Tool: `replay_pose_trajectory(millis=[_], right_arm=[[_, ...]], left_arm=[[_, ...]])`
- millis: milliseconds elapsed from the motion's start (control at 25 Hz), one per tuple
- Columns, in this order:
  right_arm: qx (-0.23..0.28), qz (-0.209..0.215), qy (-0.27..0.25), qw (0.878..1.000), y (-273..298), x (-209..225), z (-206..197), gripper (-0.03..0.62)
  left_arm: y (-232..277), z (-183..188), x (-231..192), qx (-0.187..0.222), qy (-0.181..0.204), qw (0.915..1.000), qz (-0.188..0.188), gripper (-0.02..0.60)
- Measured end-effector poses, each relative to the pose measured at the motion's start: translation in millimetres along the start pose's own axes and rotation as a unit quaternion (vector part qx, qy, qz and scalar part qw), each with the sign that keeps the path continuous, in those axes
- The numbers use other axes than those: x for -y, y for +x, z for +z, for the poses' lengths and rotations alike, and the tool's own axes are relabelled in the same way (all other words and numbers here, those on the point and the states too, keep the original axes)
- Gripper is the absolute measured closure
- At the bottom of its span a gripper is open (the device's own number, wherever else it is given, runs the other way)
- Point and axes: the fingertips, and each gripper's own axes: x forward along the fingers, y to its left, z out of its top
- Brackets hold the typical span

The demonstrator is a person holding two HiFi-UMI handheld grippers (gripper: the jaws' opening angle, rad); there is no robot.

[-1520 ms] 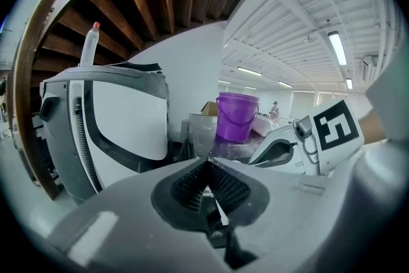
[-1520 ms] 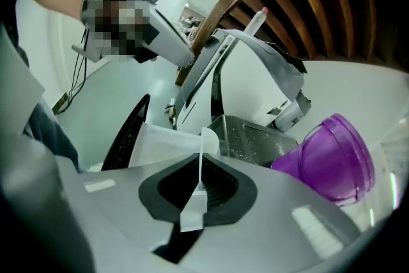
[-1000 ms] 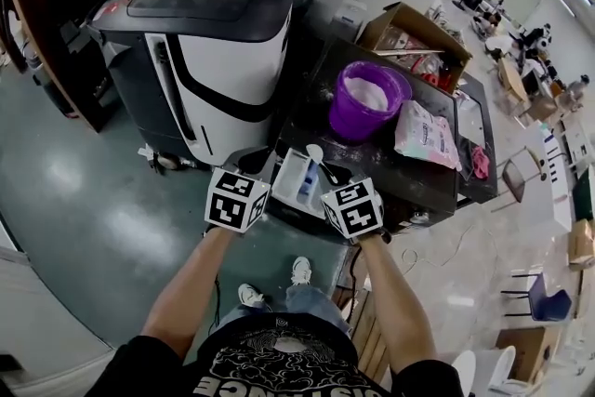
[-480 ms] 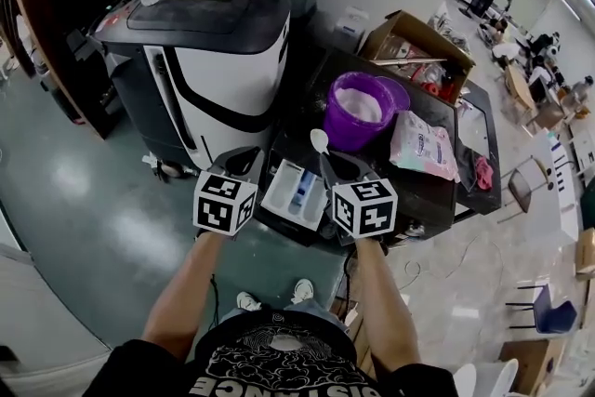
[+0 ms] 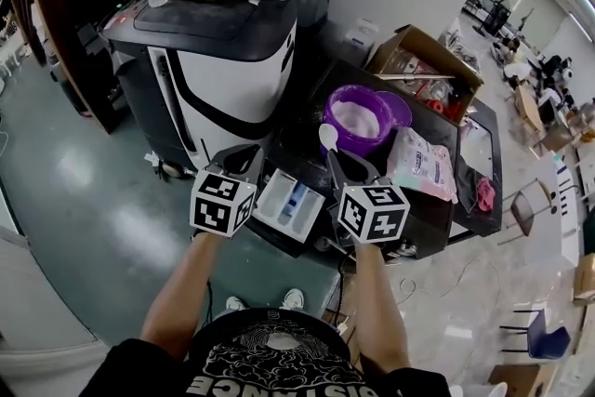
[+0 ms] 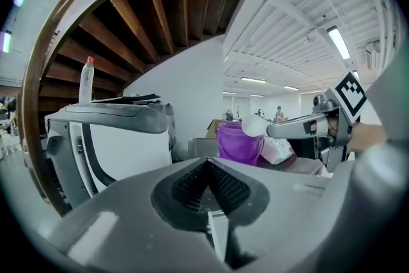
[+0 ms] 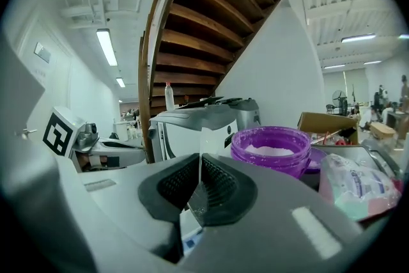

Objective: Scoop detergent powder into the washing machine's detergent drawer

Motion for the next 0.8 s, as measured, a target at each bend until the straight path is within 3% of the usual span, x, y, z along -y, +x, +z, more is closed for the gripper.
replay_pose_trajectory(millis=[800], right_arm=[[0.028,0.001,-0.013,1.0,-3.1,13.9,18.1,0.556]], left_arm=[[-5.5,13.0,-7.8,0.013,-0.01,0.9993,0.034,0.581]])
